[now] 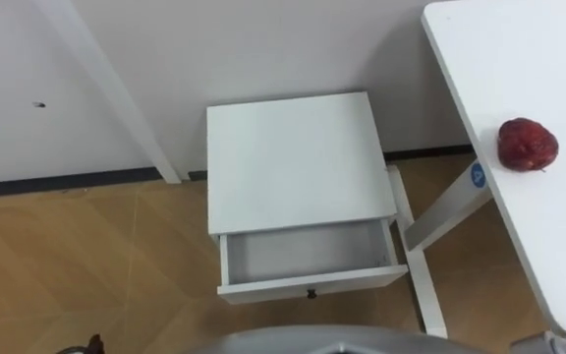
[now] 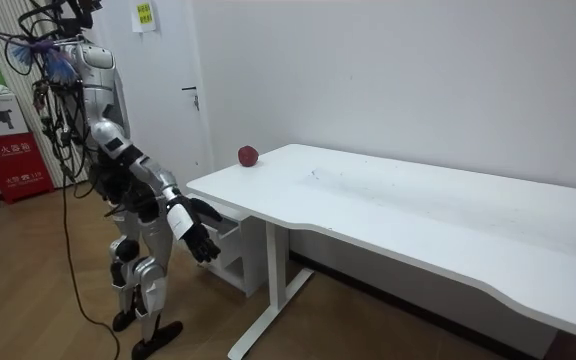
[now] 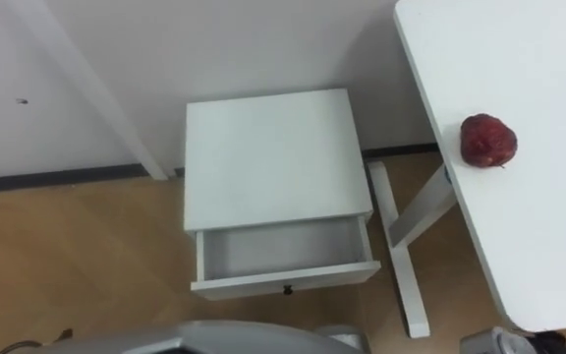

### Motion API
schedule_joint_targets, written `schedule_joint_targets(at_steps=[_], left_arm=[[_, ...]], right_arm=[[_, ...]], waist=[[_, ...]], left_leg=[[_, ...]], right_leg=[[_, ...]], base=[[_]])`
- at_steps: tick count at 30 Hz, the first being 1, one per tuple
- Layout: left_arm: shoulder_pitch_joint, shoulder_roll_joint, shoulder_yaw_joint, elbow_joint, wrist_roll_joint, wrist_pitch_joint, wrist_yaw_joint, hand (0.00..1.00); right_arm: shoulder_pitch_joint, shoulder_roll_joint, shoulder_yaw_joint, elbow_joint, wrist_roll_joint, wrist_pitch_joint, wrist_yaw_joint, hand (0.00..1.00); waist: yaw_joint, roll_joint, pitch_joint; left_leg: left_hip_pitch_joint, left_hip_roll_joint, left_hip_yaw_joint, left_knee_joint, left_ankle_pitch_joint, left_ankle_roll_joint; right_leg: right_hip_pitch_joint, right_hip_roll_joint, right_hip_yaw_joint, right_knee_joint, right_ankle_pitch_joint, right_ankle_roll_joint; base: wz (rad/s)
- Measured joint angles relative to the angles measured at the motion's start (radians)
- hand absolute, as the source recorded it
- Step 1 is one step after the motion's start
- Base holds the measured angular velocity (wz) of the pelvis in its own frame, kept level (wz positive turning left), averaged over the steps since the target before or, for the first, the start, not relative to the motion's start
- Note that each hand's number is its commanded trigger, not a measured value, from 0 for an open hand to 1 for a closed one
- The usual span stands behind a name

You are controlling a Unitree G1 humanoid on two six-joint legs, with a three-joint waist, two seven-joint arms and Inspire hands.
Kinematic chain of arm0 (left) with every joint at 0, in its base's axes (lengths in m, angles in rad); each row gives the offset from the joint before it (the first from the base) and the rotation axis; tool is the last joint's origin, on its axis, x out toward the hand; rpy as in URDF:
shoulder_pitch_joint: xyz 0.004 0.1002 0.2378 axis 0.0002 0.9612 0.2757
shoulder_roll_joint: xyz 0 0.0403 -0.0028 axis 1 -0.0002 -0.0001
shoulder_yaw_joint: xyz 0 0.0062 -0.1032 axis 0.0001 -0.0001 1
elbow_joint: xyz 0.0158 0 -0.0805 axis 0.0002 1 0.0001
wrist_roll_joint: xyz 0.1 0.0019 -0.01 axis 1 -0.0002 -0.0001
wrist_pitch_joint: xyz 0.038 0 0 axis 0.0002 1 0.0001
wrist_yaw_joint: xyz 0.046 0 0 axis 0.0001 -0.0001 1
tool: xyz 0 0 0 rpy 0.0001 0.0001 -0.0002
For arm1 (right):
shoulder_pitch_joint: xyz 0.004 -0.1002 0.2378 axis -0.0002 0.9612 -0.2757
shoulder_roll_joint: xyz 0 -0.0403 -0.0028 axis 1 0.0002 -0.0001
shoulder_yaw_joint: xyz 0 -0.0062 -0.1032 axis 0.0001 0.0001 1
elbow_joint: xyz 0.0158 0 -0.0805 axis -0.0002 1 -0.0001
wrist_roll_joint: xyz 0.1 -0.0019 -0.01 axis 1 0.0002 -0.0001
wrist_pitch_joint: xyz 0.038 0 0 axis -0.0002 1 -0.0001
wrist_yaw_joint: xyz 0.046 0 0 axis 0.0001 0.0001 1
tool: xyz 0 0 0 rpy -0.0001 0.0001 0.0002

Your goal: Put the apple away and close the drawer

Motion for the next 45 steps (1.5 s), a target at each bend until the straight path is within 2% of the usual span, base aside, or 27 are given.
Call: schedule_joint_targets(at_steps=[5, 9, 16, 17, 19, 21, 24, 26, 27, 30, 32, 33, 34, 36, 39, 42, 45], left_arm=[[-0.001, 0.001, -0.009, -0.012, -0.003, -0.001, 0.0, 0.0], [0.003, 0.0, -0.016, -0.033, -0.005, -0.005, 0.0, 0.0], [-0.036, -0.003, -0.074, 0.001, -0.004, -0.021, -0.003, 0.0], [-0.037, -0.002, -0.074, 0.008, -0.005, -0.022, -0.003, 0.0], [-0.037, 0.001, -0.076, 0.022, -0.006, -0.025, -0.003, 0.0], [-0.032, 0.011, -0.104, 0.022, -0.03, -0.031, -0.002, 0.0], [-0.02, 0.027, -0.152, 0.018, -0.07, -0.038, -0.002, 0.0], [-0.01, 0.032, -0.182, 0.019, -0.084, -0.038, -0.002, 0.0], [-0.009, 0.032, -0.189, 0.019, -0.083, -0.038, -0.002, 0.0], [-0.01, 0.032, -0.19, 0.022, -0.082, -0.039, -0.003, 0.0], [-0.015, 0.032, -0.189, 0.022, -0.081, -0.039, -0.013, 0.0], [-0.015, 0.032, -0.19, 0.023, -0.082, -0.039, -0.022, 0.0], [-0.017, 0.032, -0.19, 0.023, -0.082, -0.039, -0.026, 0.0], [-0.019, 0.032, -0.192, 0.022, -0.082, -0.038, -0.035, 0.0], [-0.026, 0.03, -0.192, 0.011, -0.081, -0.036, -0.05, 0.0], [-0.022, 0.034, -0.19, -0.019, -0.082, -0.037, -0.052, 0.0], [-0.015, 0.044, -0.189, -0.021, -0.081, -0.037, -0.052, 0.0]], right_arm=[[0.012, 0.001, 0.052, -0.045, -0.014, 0.002, -0.113, 0.0], [0.066, 0.001, 0.074, -0.159, -0.025, 0.012, -0.228, 0.0], [0.092, 0.001, 0.08, -0.289, -0.269, 0.007, -0.395, 0.0], [0.098, 0.001, 0.078, -0.321, -0.286, -0.003, -0.406, 0.0], [0.116, -0.013, 0.073, -0.469, -0.359, -0.079, -0.431, 0.0], [0.108, -0.022, 0.077, -0.537, -0.439, -0.119, -0.431, 0.0], [0.1, -0.024, 0.09, -0.601, -0.565, -0.168, -0.433, 0.0], [0.093, -0.025, 0.107, -0.626, -0.609, -0.187, -0.436, 0.0], [0.091, -0.025, 0.113, -0.628, -0.64, -0.193, -0.436, 0.0], [0.09, -0.025, 0.114, -0.638, -0.682, -0.194, -0.429, 0.0], [0.089, -0.025, 0.114, -0.662, -0.694, -0.194, -0.421, 0.0], [0.087, -0.026, 0.115, -0.676, -0.713, -0.19, -0.406, 0.0], [0.085, -0.027, 0.117, -0.688, -0.715, -0.187, -0.387, 0.0], [0.082, -0.034, 0.126, -0.694, -0.713, -0.17, -0.351, 0.0], [0.066, -0.061, 0.168, -0.7, -0.697, -0.166, -0.277, 0.0], [0.066, -0.069, 0.209, -0.7, -0.667, -0.162, -0.194, 0.0], [0.06, -0.069, 0.238, -0.7, -0.622, -0.148, -0.119, 0.0]], waist=[[0.001, 0.01, 0.003], [0.003, 0.016, 0.0068], [-0.003, 0.007, 0.0134], [-0.004, 0.006, 0.0139], [-0.004, -0.007, 0.014], [-0.001, -0.02, 0.016], [0.003, -0.035, 0.0094], [0.004, -0.033, 0.0078], [0.004, -0.027, 0.0038], [0.008, -0.007, -0.0019], [0.012, 0.004, 0.0019], [0.015, 0.014, -0.0017], [0.017, 0.018, -0.0011], [0.02, 0.013, -0.0004], [0.028, -0.009, 0.01], [0.031, -0.023, 0.006], [0.037, -0.033, 0.006]], left_leg=[[-0.006, 0.0, 0.016, -0.008, 0.0, 0.0], [-0.009, 0.0, 0.026, -0.009, 0.0, 0.0], [-0.017, 0.001, 0.05, -0.008, 0.002, 0.003], [-0.016, 0.001, 0.052, -0.008, 0.002, 0.004], [-0.015, 0.001, 0.056, -0.006, 0.002, 0.004], [-0.018, 0.002, 0.053, -0.004, 0.004, 0.006], [-0.021, 0.003, 0.044, 0.001, 0.003, 0.007], [-0.025, 0.004, 0.043, 0.0, 0.003, 0.007], [-0.031, 0.004, 0.039, 0.0, 0.003, 0.007], [-0.034, 0.003, 0.038, 0.0, 0.003, 0.007], [-0.034, 0.003, 0.037, -0.004, 0.003, 0.007], [-0.032, 0.003, 0.037, -0.009, 0.004, 0.007], [-0.026, 0.003, 0.037, -0.009, 0.004, 0.006], [-0.012, 0.005, 0.037, -0.01, 0.004, 0.006], [-0.011, 0.005, 0.037, -0.01, 0.004, 0.006], [-0.01, 0.004, 0.037, -0.009, 0.004, 0.006], [-0.01, 0.003, 0.037, -0.009, 0.004, 0.007]], right_leg=[[-0.022, 0.001, 0.017, 0.013, -0.001, 0.002], [-0.034, 0.001, 0.027, 0.018, -0.001, 0.002], [-0.072, 0.002, 0.06, 0.058, -0.003, 0.005], [-0.073, 0.002, 0.063, 0.062, -0.003, 0.005], [-0.079, 0.002, 0.066, 0.06, -0.004, 0.006], [-0.076, 0.003, 0.063, 0.051, -0.003, 0.007], [-0.067, 0.005, 0.056, 0.039, 0.003, 0.008], [-0.066, 0.004, 0.051, 0.031, 0.009, 0.008], [-0.066, 0.004, 0.045, 0.028, 0.014, 0.009], [-0.067, 0.002, 0.027, 0.029, 0.015, 0.009], [-0.067, 0.002, 0.021, 0.028, 0.015, 0.009], [-0.065, 0.003, 0.021, 0.028, 0.015, 0.009], [-0.059, 0.003, 0.021, 0.028, 0.015, 0.009], [-0.049, 0.003, 0.011, 0.026, 0.015, 0.009], [-0.044, 0.002, 0.005, 0.016, 0.016, 0.006], [-0.037, 0.0, 0.001, 0.009, 0.017, 0.006], [-0.036, 0.0, 0.0, 0.008, 0.019, 0.008]], base=[[-0.1], [-0.07], [-0.15], [-0.18], [-0.07], [0.09], [0.1], [0.05], [0.07], [0.04], [0.0], [0.0], [0.0], [0.0], [0.0], [0.0], [0.0]])
